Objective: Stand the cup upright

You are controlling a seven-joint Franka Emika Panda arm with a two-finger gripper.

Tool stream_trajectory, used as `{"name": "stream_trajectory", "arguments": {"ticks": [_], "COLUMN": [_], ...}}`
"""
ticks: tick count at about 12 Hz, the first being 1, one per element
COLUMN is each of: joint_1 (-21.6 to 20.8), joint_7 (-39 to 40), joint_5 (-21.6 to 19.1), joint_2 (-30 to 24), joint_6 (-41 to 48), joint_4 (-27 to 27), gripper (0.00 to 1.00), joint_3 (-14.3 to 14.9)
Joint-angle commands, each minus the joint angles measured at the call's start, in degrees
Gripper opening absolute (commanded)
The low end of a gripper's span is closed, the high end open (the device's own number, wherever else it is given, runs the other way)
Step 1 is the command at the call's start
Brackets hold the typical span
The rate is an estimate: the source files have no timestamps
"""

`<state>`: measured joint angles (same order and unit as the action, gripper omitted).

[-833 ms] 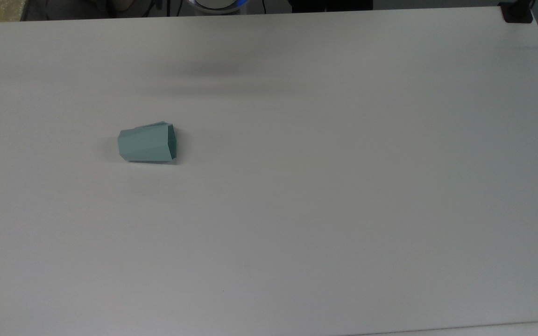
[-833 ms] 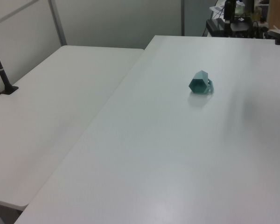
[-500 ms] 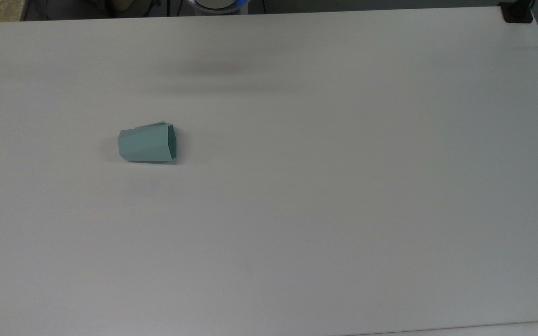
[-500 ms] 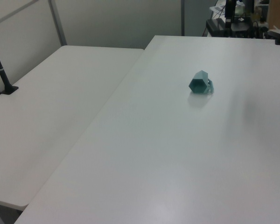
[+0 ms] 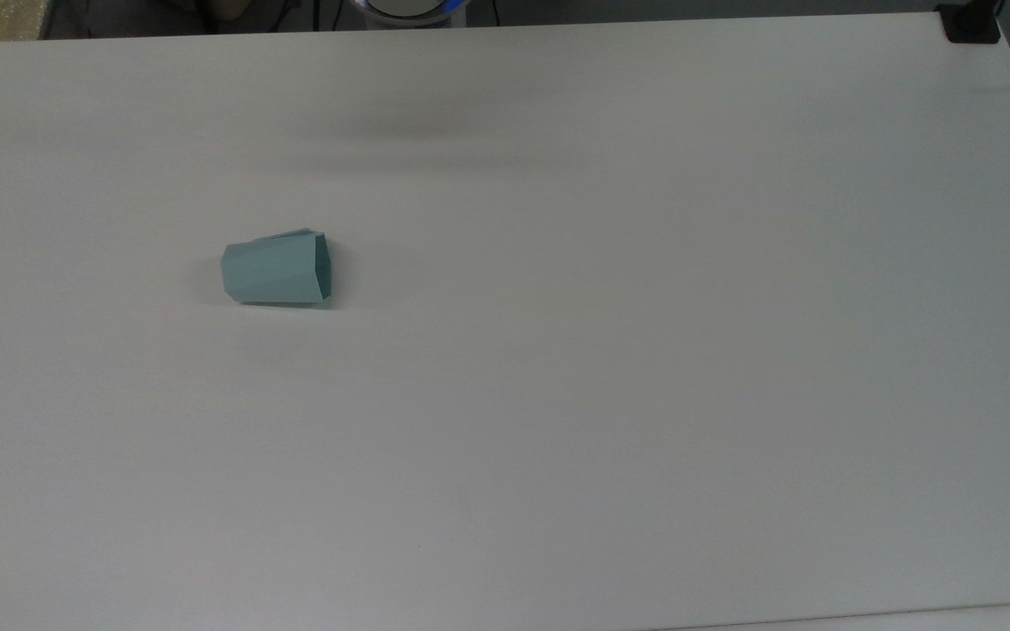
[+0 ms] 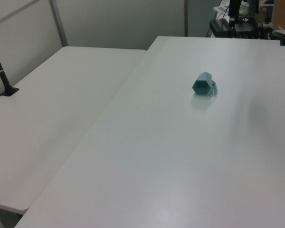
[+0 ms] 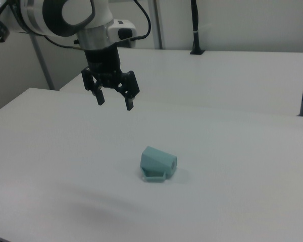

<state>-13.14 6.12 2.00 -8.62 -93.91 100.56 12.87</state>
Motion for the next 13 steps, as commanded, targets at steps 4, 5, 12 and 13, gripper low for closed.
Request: {"name": "stream_trajectory", "arguments": {"ticks": [4, 5, 12, 13], "joint_1": [-15.14, -16.82, -23.51, -23.78], "joint_7": [-25.41, -29.11, -47.07, -47.16], "joint_5": [14.83, 18.18, 52.91, 55.11], "joint_2": [5.17, 6.75, 21.35, 22.75], "joint_6": [-7.23, -8.29, -9.45, -9.18], "joint_4": [0.6, 0.69, 7.89, 8.68], "gripper": [0.99, 0.99, 1.0, 1.0], "joint_3": [-1.17, -1.44, -6.1, -6.1]}}
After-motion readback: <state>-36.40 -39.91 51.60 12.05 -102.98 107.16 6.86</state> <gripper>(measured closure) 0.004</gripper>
